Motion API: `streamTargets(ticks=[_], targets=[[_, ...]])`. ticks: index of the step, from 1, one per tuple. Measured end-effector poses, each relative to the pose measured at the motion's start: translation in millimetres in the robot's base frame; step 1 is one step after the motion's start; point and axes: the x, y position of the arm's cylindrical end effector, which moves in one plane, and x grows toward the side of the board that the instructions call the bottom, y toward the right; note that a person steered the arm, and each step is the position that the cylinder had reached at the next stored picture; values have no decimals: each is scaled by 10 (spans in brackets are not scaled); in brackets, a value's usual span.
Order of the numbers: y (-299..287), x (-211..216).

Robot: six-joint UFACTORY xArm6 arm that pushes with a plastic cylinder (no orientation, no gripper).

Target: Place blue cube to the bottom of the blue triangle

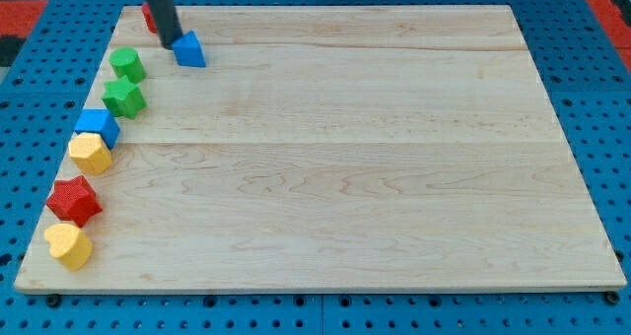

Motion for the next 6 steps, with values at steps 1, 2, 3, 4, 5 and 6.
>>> streamTargets(ticks=[1,2,3,4,5,6], targets=[[215,275],[492,454],[851,511],[1024,597],[904,302],[304,172]])
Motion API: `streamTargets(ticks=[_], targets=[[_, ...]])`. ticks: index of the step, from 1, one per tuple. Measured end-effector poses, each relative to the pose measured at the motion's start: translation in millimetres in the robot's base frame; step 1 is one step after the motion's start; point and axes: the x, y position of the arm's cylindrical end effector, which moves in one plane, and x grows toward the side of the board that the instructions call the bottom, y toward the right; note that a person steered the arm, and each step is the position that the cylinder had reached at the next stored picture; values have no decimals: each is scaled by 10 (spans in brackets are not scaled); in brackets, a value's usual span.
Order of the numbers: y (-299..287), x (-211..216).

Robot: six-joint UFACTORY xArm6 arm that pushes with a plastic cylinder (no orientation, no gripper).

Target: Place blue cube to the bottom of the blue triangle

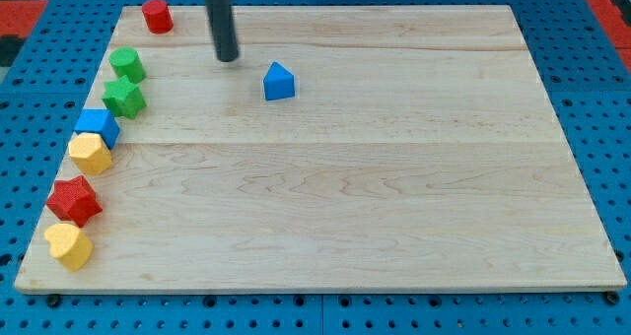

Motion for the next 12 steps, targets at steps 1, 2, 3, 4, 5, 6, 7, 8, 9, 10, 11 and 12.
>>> streamTargets(ticks=[1,2,3,4,5,6,7,8,9,10,11,12], targets=[[-487,-114],[-1061,-102],[-1546,-29],[-1552,454],[-1557,1118],[-1565,1320],[-1425,1362],[-1331,1565],[-1163,1565],[-1178,1557],[-1294,1540],[-1326,1427]])
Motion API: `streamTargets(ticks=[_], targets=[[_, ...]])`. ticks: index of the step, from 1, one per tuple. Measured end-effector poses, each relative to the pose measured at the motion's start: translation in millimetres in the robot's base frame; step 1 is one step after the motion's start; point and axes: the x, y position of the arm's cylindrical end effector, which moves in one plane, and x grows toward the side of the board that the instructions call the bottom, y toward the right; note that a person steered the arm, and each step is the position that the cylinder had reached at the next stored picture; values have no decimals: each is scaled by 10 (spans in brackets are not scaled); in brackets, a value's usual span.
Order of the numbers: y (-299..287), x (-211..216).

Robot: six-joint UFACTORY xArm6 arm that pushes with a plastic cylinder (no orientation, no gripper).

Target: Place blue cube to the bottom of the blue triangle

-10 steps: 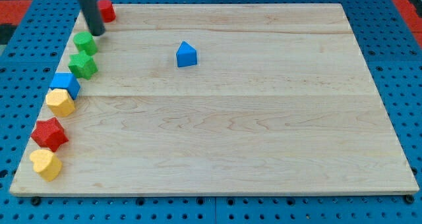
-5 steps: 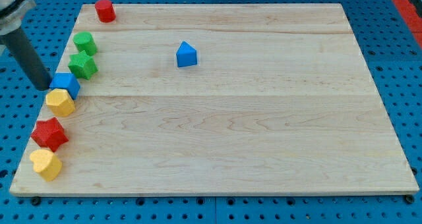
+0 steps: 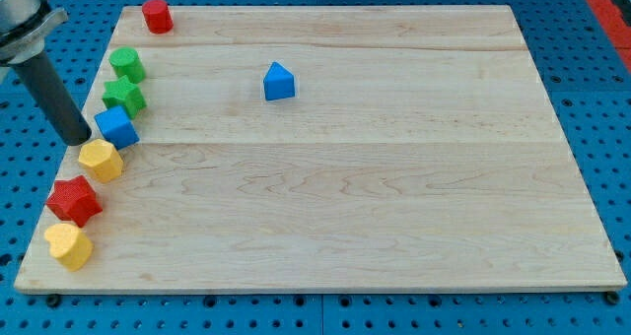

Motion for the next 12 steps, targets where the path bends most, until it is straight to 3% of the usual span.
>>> streamTargets(ticks=[4,7,12], targets=[[783,-62],[1296,544],[1460,-220]])
